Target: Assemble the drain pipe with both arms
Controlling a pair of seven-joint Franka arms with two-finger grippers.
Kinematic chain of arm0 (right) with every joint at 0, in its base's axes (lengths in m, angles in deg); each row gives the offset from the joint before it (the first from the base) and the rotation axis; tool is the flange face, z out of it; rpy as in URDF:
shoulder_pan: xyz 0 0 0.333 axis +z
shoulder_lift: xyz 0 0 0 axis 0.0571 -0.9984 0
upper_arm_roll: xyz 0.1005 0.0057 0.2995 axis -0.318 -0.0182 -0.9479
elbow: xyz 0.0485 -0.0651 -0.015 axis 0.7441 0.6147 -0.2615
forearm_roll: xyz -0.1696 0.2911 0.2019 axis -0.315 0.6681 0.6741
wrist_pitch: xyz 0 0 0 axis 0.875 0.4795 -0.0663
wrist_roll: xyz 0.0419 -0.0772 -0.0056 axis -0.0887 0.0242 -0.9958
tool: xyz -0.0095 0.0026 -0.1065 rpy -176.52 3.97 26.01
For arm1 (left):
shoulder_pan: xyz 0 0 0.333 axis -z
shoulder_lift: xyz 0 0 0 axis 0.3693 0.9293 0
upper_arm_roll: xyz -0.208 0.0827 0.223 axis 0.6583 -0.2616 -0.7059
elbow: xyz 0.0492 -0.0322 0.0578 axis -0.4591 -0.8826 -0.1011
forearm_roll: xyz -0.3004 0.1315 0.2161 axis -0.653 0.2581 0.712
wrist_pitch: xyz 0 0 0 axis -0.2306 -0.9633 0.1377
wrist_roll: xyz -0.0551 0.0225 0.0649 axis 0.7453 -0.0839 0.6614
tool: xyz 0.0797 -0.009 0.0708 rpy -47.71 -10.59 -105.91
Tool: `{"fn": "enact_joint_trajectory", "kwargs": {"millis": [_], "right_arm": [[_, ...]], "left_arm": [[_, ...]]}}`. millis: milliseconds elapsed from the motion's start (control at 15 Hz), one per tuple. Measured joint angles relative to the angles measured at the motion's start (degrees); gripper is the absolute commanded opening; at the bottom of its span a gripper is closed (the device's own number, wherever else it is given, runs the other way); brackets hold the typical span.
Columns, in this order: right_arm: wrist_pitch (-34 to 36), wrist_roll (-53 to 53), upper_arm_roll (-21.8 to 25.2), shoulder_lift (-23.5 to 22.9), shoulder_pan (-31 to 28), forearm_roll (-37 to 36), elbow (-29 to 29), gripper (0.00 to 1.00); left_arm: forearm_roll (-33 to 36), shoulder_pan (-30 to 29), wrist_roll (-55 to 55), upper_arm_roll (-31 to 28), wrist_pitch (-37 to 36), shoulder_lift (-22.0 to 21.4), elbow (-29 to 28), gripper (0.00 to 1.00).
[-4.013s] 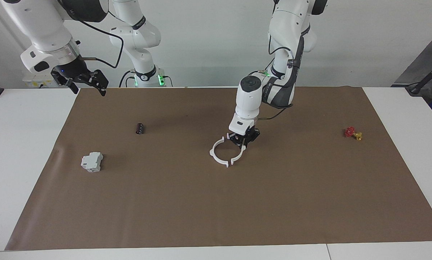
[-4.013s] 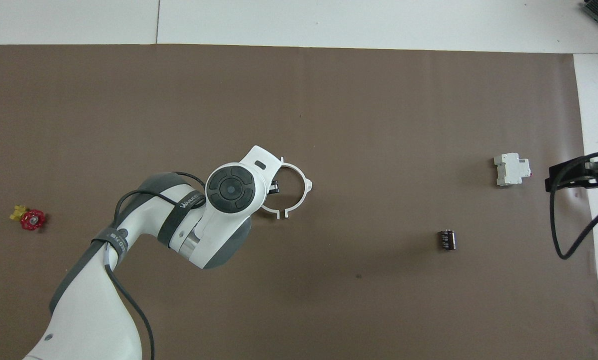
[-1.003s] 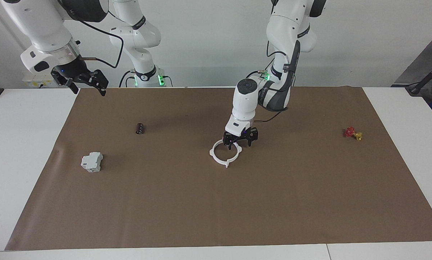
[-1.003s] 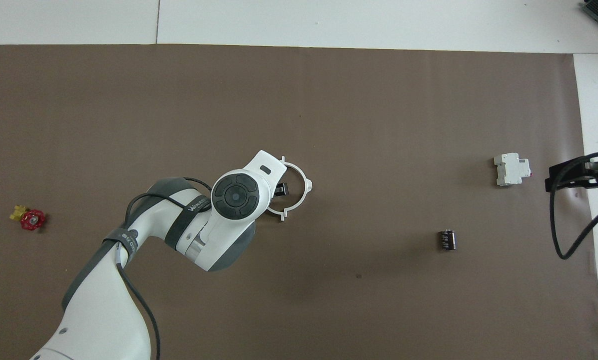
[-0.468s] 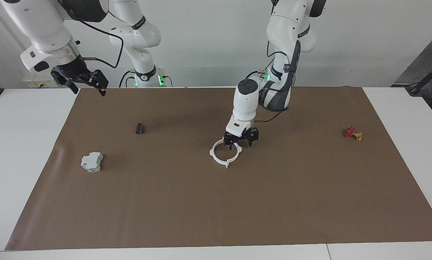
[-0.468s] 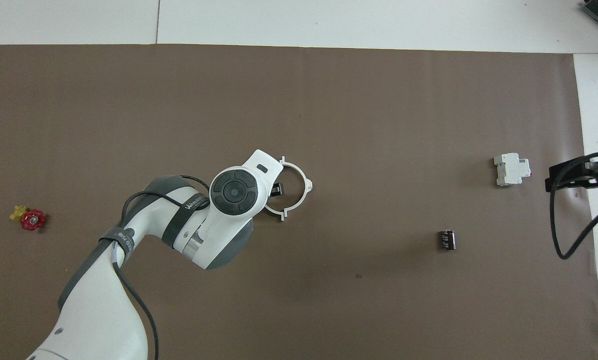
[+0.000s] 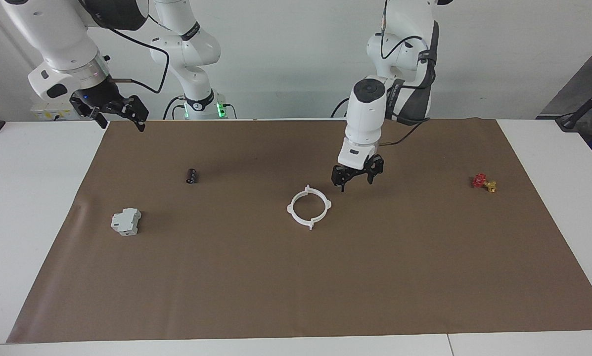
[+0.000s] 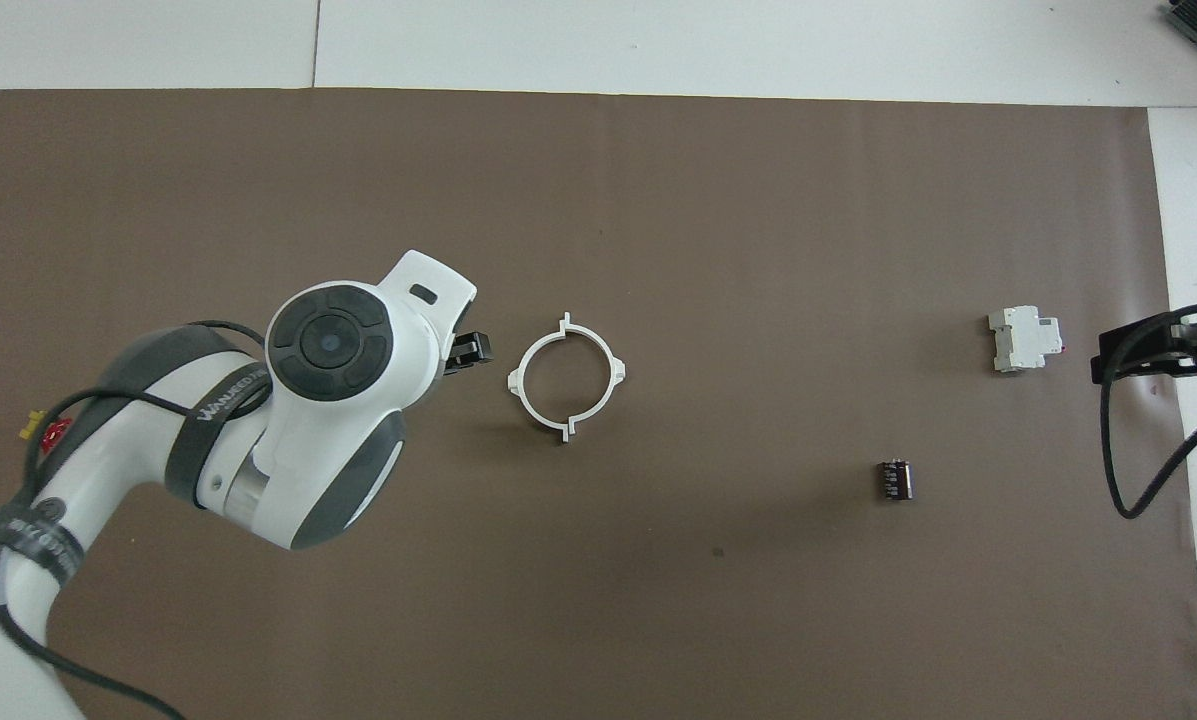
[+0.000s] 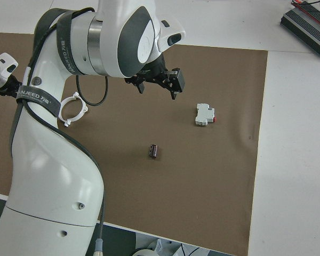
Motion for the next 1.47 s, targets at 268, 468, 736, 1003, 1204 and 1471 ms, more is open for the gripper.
{"fn": "enact_joint_trajectory", "kwargs": {"millis": [268, 468, 736, 1003, 1204, 1471], "right_arm": [[0.0, 0.0, 0.0, 0.0, 0.0, 0.0, 0.0, 1.00], [0.0, 0.0, 0.0, 0.0, 0.0, 0.0, 0.0, 1.00], [0.0, 0.0, 0.0, 0.0, 0.0, 0.0, 0.0, 1.00], [0.0, 0.0, 0.0, 0.0, 0.0, 0.0, 0.0, 1.00], [0.0, 0.0, 0.0, 0.0, 0.0, 0.0, 0.0, 1.00], [0.0, 0.0, 0.0, 0.0, 0.0, 0.0, 0.0, 1.00]], "left_arm": [[0.0, -9.4, 17.8, -0.4, -9.9, -6.1, 1.5, 1.00], [-0.2, -17.7, 30.1, -0.7, -13.9, -10.0, 1.6, 1.00], [-1.3, -25.7, 40.0, -0.8, -15.1, -11.1, 1.3, 1.00], [-2.5, -30.3, 46.1, -0.8, -15.1, -11.1, 1.1, 1.00], [-2.8, -30.8, 46.8, -0.7, -15.1, -11.1, 1.1, 1.00], [-3.2, -30.7, 46.9, -0.1, -15.1, -11.1, 1.0, 1.00]]}}
